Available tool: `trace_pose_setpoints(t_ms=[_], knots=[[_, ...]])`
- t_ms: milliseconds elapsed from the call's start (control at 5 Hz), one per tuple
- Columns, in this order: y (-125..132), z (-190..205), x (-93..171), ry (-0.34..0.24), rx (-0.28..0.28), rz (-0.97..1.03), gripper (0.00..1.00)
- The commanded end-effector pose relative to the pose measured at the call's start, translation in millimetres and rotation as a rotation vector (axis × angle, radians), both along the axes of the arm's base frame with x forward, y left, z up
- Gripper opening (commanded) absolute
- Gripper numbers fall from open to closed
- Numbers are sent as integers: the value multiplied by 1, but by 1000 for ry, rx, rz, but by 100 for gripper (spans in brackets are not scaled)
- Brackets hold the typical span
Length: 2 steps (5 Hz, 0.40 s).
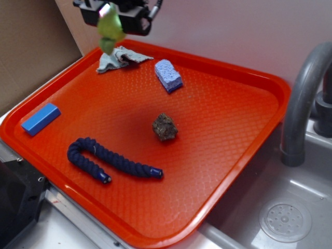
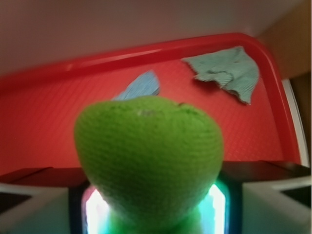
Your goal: Grab the green animal.
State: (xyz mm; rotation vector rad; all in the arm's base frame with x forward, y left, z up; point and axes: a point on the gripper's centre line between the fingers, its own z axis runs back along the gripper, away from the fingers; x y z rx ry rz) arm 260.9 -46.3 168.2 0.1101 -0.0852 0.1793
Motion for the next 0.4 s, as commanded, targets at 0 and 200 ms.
trace_pose_setpoints(t_ms=[0, 200], knots=[[-8, 66, -21, -183, -104, -491, 0], [0, 64, -14, -192, -118, -485, 0]])
